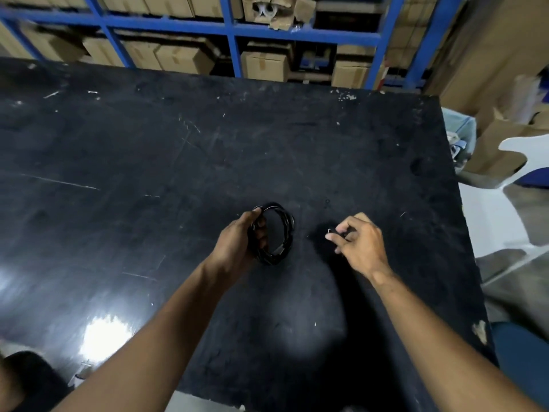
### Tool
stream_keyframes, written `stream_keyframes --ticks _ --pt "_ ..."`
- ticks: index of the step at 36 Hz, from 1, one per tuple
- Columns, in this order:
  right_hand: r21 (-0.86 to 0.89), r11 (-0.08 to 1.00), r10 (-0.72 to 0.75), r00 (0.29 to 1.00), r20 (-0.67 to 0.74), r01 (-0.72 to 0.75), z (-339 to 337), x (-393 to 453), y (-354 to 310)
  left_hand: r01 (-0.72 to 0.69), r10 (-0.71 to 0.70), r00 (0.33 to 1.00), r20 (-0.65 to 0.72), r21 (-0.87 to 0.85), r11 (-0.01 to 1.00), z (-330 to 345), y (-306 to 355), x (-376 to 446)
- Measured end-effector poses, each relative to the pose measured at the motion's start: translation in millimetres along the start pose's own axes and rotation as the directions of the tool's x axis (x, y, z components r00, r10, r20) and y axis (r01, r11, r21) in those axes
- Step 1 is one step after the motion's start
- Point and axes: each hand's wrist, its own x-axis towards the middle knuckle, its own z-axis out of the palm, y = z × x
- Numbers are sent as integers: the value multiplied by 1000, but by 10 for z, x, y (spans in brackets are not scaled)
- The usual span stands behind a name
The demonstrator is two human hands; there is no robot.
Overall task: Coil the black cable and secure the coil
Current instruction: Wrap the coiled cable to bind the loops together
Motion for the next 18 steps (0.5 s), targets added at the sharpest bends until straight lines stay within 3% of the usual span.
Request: stream_keyframes --ticks 5,12,18 --pt "-8 990 -142 986 -90 142 -537 -273 -222 6 2 995 100 -82 997 201 52 -66" --pt "-13 948 -317 934 -166 319 -1120 -635 -541 144 -99 954 283 -141 979 453 244 -283" --pt "134 898 -394 901 -182 420 -1414 -917 -925 72 -37 947 318 -97 993 626 335 -501"
